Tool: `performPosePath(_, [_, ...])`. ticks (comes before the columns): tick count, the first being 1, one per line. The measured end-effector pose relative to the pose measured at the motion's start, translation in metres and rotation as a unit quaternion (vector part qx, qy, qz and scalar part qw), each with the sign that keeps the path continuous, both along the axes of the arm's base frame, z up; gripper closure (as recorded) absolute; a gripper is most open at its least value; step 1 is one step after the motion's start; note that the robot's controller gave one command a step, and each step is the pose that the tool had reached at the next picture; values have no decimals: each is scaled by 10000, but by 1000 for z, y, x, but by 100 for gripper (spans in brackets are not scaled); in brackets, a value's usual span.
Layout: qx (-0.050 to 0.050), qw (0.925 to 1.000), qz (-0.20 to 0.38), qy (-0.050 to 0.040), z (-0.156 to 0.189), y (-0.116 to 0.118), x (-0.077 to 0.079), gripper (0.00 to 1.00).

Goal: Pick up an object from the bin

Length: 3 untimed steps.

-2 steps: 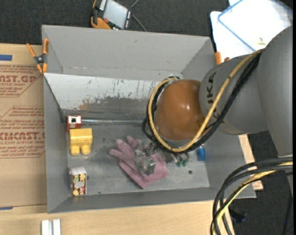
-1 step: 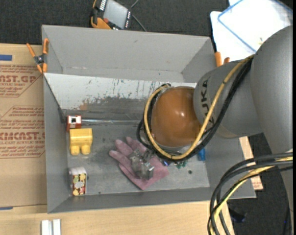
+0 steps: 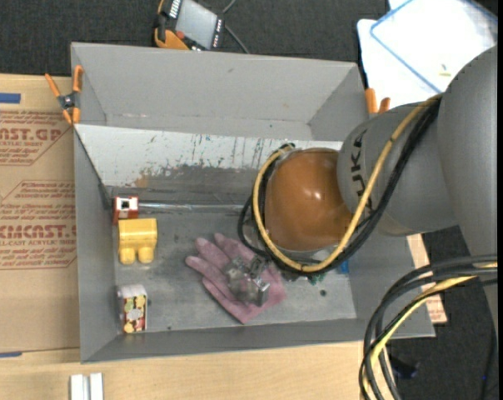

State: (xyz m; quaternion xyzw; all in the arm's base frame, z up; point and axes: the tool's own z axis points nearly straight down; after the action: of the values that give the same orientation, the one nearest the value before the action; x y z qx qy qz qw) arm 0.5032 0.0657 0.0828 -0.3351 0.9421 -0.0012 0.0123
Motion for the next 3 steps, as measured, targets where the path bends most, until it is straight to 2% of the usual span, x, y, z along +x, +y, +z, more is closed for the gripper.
performPosePath(3, [3,10000,0,2,0,0,0,100])
